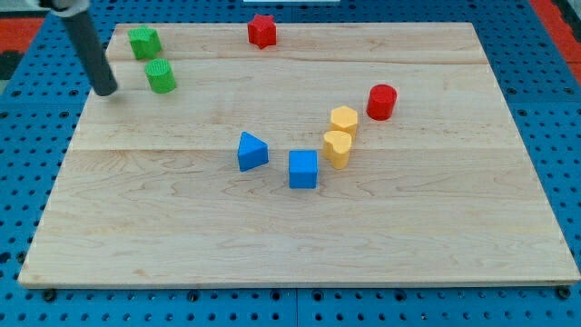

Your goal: Push the green circle to the top right

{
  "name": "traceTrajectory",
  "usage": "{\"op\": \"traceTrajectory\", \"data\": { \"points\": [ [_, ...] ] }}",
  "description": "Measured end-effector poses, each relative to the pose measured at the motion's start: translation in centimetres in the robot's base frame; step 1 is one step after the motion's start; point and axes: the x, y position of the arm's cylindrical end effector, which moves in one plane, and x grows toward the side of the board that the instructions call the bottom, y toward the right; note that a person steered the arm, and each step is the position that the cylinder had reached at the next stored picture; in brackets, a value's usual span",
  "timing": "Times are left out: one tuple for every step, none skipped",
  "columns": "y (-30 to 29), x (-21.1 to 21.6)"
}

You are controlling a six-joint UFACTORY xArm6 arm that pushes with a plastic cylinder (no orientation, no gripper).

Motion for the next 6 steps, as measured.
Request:
{"op": "traceTrajectory", "data": {
  "points": [
    [7.8, -2.3],
    [14.5, -3.9],
    [22.7, -5.0],
    [16.1, -5.1],
    [16.2, -7.4],
    [24.1, -8.4]
  ]
}}
